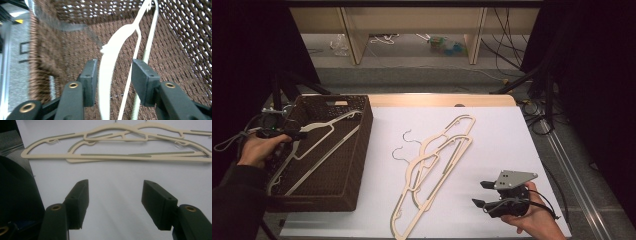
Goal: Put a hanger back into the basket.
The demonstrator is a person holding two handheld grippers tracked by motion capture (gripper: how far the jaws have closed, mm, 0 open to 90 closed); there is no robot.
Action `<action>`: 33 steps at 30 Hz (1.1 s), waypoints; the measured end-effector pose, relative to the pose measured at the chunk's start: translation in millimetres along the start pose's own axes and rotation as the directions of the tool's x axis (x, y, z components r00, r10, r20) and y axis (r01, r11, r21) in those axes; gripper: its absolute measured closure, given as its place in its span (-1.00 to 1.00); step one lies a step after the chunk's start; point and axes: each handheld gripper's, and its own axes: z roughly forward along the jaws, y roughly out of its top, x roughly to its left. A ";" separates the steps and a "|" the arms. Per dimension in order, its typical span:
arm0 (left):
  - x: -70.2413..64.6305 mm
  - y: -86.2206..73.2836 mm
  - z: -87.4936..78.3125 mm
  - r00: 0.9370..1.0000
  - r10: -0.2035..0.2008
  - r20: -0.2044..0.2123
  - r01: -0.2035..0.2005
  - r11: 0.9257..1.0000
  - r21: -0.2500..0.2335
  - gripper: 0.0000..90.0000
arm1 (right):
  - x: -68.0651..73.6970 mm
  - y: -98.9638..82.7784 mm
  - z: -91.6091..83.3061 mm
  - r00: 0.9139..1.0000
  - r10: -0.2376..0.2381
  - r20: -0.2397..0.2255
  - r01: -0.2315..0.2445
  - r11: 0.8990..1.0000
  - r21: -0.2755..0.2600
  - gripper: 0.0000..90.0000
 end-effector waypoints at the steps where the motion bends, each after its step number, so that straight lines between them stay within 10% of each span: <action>1: 0.0 0.0 0.0 1.000 0.000 0.000 0.000 1.000 0.000 0.21 | 0.0 -0.2 0.1 1.000 0.001 0.000 -0.001 1.000 -0.001 -0.12; 10: -36.9 6.9 -45.6 0.995 0.005 0.102 0.012 0.985 -0.173 -0.06 | 1.0 0.4 1.8 1.000 0.021 0.012 -0.021 1.000 -0.010 -0.23; 15: -78.5 4.3 -68.0 0.978 0.061 0.198 -0.011 0.969 -0.246 -0.19 | 0.5 0.2 3.6 0.999 0.037 0.022 -0.036 0.999 -0.012 -0.26; 17: -105.9 -2.4 -77.9 0.957 0.082 0.277 0.002 0.957 -0.291 -0.22 | -0.6 -1.0 5.6 0.997 0.069 0.044 -0.068 0.998 -0.011 -0.30; 23: -150.6 -15.0 -82.0 0.927 0.172 0.335 -0.068 0.951 -0.301 -0.31 | -4.6 -2.1 10.5 0.988 0.132 0.077 -0.132 0.991 -0.013 -0.35; 24: -170.4 -21.3 -80.5 0.910 0.196 0.365 -0.082 0.949 -0.305 -0.34 | -5.9 -1.3 12.9 0.983 0.161 0.087 -0.160 0.987 -0.015 -0.37; 26: -182.0 -24.8 -80.8 0.900 0.206 0.383 -0.091 0.950 -0.299 -0.34 | -6.4 -0.8 13.7 0.981 0.173 0.087 -0.173 0.985 -0.008 -0.38; 27: -200.5 -30.1 -80.3 0.883 0.236 0.405 -0.114 0.946 -0.302 -0.35 | -7.6 0.6 17.2 0.976 0.196 0.098 -0.196 0.981 -0.006 -0.40; 28: -200.5 -30.1 -80.3 0.883 0.236 0.405 -0.114 0.946 -0.302 -0.35 | -7.6 0.6 17.2 0.976 0.196 0.098 -0.196 0.981 -0.006 -0.40; 31: -231.0 -40.1 -75.0 0.850 0.282 0.446 -0.155 0.941 -0.300 -0.36 | -11.1 4.8 23.5 0.968 0.223 0.117 -0.224 0.975 -0.003 -0.43; 33: -238.1 -42.7 -72.4 0.841 0.289 0.456 -0.162 0.941 -0.297 -0.38 | -11.8 5.9 24.7 0.966 0.229 0.118 -0.230 0.973 -0.006 -0.43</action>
